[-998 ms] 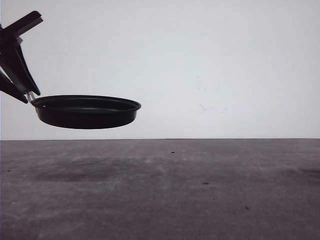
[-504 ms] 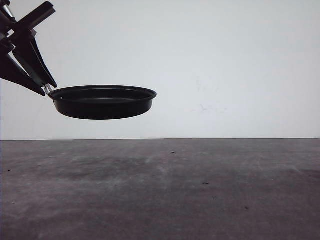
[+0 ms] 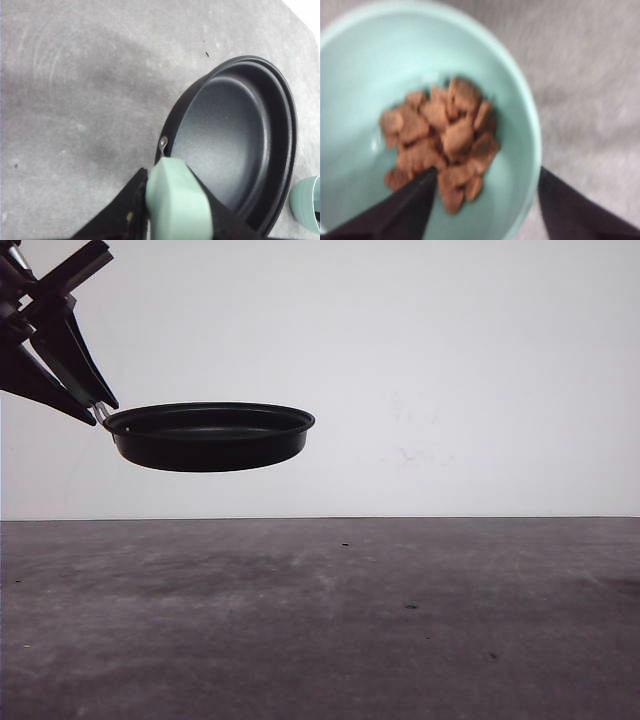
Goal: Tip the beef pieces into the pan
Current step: 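Grasp the rim of the mint-green bowl with the right gripper, then lift the bowl with the right gripper and move it above the pan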
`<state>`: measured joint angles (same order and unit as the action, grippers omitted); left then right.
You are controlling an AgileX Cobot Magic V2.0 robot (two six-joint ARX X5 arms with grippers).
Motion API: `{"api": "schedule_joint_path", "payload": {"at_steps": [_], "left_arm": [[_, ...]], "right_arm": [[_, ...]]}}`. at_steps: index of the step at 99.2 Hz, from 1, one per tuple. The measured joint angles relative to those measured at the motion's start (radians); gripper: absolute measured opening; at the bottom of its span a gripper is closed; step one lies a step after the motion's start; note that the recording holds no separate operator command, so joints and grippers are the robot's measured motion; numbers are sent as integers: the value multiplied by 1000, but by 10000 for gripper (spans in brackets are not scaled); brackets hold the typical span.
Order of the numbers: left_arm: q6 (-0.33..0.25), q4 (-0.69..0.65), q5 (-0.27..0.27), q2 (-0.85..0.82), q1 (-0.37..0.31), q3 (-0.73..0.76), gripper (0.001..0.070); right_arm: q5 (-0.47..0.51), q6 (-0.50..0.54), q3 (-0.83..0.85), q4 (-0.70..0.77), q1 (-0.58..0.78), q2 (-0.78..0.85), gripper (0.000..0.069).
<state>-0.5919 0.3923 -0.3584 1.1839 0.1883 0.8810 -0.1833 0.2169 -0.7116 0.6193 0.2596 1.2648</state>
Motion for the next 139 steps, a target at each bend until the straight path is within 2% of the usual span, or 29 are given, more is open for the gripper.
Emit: {"api": "schedule_joint_path", "payload": {"at_steps": [10, 18, 71, 85, 97, 113, 139], "left_arm": [[0, 0, 0, 0, 0, 0, 59], [0, 0, 0, 0, 0, 0, 59], [0, -1, 11, 0, 0, 0, 59], [0, 0, 11, 0, 0, 0, 59], [0, 0, 11, 0, 0, 0, 59], [0, 1, 11, 0, 0, 0, 59], [0, 30, 11, 0, 4, 0, 59]], "right_arm": [[1, 14, 0, -19, 12, 0, 253], [5, 21, 0, -27, 23, 0, 217], [23, 51, 0, -53, 29, 57, 196], [18, 54, 0, -56, 29, 70, 46], [-40, 55, 0, -91, 33, 69, 21], [-195, 61, -4, -142, 27, 69, 18], [-283, 109, -50, -161, -53, 23, 18]]}}
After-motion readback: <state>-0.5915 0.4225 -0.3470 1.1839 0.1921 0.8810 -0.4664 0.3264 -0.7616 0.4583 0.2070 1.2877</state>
